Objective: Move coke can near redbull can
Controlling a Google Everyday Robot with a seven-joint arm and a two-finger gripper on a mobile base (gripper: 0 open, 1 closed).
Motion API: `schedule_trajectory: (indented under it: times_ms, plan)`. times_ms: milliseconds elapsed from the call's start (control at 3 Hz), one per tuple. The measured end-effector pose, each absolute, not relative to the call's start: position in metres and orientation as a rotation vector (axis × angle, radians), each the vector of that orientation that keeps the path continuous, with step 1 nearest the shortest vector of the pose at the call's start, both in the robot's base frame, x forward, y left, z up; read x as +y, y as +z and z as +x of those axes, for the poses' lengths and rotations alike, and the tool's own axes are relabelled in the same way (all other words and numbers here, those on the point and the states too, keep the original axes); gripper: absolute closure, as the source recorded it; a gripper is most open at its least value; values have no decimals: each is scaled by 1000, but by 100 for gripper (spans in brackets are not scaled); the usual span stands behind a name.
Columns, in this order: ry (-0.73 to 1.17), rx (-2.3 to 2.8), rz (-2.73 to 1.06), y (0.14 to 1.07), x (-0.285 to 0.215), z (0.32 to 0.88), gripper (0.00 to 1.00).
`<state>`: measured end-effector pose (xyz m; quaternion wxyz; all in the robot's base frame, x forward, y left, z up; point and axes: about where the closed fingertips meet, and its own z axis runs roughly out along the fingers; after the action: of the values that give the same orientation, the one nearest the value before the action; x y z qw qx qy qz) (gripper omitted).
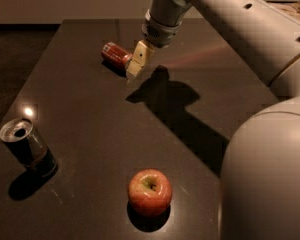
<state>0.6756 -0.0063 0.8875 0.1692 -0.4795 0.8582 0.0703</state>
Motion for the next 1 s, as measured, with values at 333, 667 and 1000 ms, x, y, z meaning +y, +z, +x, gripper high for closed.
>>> schedule_trajectory:
  times_ms: [333,667,1000]
  plan:
    - [182,2437,-1357,883,10,695,0]
    - [165,2439,-1356,878,23,711,0]
    - [161,2459,-1345,873,34,720,0]
